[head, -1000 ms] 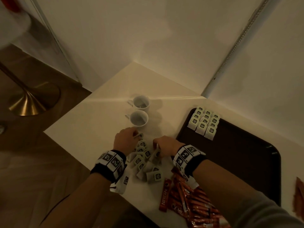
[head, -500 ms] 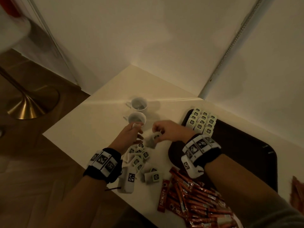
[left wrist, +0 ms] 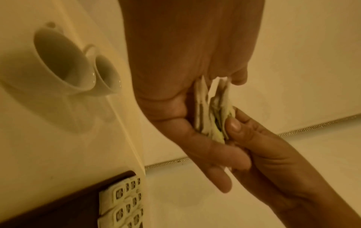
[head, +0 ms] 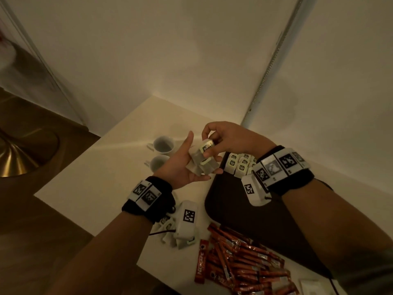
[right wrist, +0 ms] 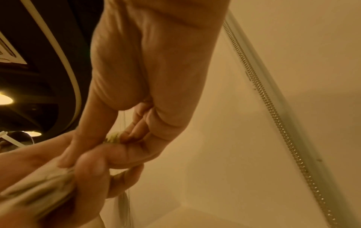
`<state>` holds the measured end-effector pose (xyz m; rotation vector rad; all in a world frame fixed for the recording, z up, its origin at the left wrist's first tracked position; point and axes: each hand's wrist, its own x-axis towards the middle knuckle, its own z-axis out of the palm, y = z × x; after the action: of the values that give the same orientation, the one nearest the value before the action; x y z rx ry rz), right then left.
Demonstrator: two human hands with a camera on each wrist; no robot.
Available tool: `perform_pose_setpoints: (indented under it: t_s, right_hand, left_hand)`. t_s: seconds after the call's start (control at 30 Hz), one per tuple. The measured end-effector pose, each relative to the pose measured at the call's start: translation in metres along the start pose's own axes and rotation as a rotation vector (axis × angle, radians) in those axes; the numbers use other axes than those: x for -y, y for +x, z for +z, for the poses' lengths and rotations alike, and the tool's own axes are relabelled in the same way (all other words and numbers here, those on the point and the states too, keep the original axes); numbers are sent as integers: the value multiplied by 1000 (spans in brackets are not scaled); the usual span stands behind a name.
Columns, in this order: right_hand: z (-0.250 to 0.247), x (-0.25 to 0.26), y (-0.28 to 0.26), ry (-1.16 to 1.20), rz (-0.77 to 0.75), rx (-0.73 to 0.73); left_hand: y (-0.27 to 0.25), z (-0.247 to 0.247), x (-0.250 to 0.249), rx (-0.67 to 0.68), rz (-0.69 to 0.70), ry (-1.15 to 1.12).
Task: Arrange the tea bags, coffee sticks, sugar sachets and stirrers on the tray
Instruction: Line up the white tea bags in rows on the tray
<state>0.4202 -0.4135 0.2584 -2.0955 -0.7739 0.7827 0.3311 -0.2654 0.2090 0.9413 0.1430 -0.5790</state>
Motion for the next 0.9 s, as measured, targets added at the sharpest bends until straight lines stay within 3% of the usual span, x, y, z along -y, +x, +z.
perform_pose_setpoints:
  t_s: [0.2, 0.4, 0.6, 0.9]
  right_hand:
    - [-14, 3, -14, -11, -19, -156]
    - [-35, 28, -25, -212, -97, -280]
    - [-41, 53, -38, -401, -152, -327]
    - [-42, 55, -36, -502, -115, -328]
  left_hand:
    - [9, 4, 10, 4, 14, -176]
    - [18, -2, 21, -128, 30, -421]
    - [23, 7, 16, -59, 86, -544]
    - [24, 24, 4, -33, 252, -120]
